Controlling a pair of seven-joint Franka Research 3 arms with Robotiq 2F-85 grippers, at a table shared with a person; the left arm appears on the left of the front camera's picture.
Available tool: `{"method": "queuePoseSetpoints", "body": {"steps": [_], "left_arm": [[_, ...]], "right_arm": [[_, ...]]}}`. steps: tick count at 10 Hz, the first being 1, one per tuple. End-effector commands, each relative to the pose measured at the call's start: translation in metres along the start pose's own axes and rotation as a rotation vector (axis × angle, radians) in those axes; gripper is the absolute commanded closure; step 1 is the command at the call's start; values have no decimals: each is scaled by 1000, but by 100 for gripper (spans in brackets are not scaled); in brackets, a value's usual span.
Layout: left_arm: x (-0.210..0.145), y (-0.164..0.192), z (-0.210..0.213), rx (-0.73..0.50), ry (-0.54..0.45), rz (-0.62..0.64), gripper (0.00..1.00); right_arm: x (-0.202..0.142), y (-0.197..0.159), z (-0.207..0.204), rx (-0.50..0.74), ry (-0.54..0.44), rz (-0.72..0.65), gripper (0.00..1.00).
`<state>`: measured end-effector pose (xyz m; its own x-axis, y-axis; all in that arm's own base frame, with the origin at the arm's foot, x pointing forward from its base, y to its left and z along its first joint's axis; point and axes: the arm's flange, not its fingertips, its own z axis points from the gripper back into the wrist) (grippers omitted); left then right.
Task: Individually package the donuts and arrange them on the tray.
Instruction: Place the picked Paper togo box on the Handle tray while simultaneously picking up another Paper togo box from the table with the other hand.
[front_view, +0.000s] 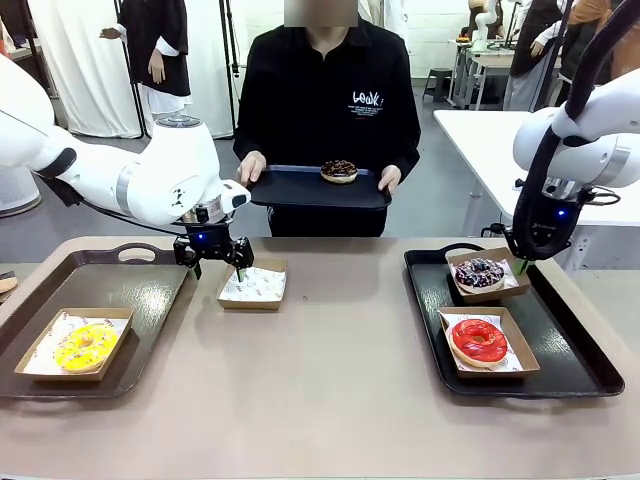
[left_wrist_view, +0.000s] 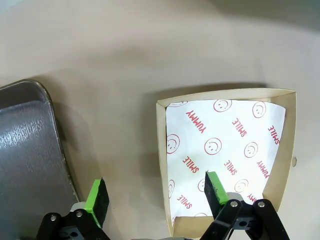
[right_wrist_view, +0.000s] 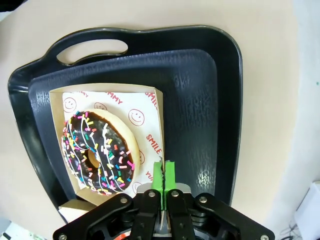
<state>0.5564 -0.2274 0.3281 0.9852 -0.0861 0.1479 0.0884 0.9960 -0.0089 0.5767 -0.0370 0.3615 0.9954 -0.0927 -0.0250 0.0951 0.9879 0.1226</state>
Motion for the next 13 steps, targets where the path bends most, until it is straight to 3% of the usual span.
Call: {"method": "queuePoseSetpoints", "body": {"steps": [1, 3, 4, 5, 6, 7, 8, 10, 13], "left_arm": [[-5, 0, 2, 14, -9, -10, 0], [-4, 0, 2, -1, -2, -9, 0], [-3, 0, 3, -9, 3, -5, 60], [-3, 0, 5, -13, 1, 0, 60], [-2, 0, 5, -20, 5, 2, 100], [0, 2, 3, -39, 17, 10, 64], [1, 3, 2, -53, 28, 13, 100], [2, 4, 2, -65, 37, 19, 100], [2, 4, 2, -69, 40, 28, 100]], "right_arm": [[-1, 2, -4, 6, -19, -21, 99], [0, 2, -5, 10, -17, -17, 99], [0, 1, -5, 11, -15, -10, 39], [1, 2, -5, 12, -16, -12, 39], [1, 1, -5, 13, -16, -15, 0], [1, 2, -5, 14, -16, -16, 35], [2, 0, -5, 23, -17, -23, 0], [1, -2, -4, 35, -16, -28, 4], [0, -2, -4, 44, -18, -23, 0]]}}
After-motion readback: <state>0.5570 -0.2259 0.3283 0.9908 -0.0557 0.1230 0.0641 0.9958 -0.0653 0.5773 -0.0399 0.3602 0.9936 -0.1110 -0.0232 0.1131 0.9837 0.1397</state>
